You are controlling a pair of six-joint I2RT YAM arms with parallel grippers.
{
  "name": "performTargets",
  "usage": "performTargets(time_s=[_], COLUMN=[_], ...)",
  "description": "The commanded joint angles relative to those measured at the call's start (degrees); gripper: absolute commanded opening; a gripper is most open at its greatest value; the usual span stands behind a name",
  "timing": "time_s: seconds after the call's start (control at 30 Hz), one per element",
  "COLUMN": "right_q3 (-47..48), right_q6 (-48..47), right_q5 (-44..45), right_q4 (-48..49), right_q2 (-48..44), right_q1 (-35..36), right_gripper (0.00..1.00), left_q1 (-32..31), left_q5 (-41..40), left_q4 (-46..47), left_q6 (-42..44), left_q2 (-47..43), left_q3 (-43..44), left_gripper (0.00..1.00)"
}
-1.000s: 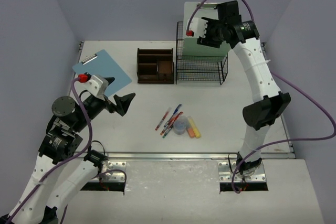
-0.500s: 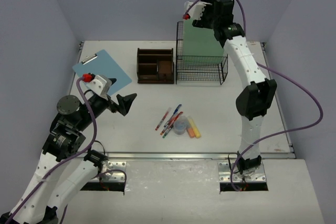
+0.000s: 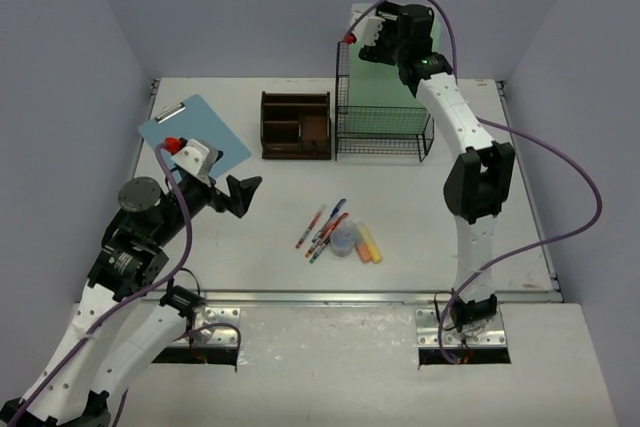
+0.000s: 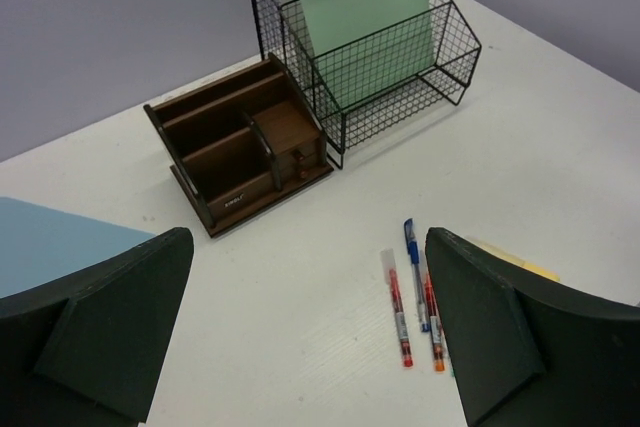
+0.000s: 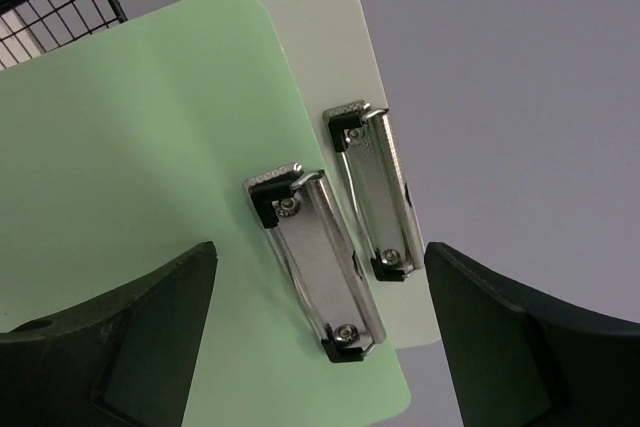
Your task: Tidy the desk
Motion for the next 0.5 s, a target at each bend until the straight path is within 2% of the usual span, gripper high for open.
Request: performTargets(time_s=[0.0, 0.13, 0.23, 0.33, 0.43, 0.47], right_q3=[-2.07, -1.84, 0.26, -1.51, -6.76, -7.74], right_q6=[3.41, 6.24, 9.91, 14.57, 21.64, 23.04], right_q5=[-1.46, -4.47, -7.62, -9.92, -13.22, -13.78], right_q4=[1.84, -1.87, -10.3, -15.02, -20.8, -21.64], right_q2=[-6.72, -12.37, -16.57, -21.09, -25.71, -27.49], right_q1=[-0.04, 0.04, 0.29, 0.53, 1.01, 1.01], right_gripper=[0.86, 0.88, 0.98, 0.99, 0.99, 0.99], left_q1=[0.14, 0.43, 2.44, 8.45, 21.57, 23.94], left_q5=[-5.71, -14.02, -14.2, -9.39, 0.43, 2.92], left_q4=[2.38, -2.09, -7.58, -9.39, -9.49, -9.21], left_q6=[-2.06, -0.73, 3.39, 5.12, 5.05, 5.06], left_q2=[2.8, 9.73, 19.13, 25.59, 36.27, 38.29], left_q3=[1.43, 7.06, 12.49, 16.2, 22.62, 24.96], left_gripper=[1.0, 1.0, 1.0, 1.0, 1.0, 1.0])
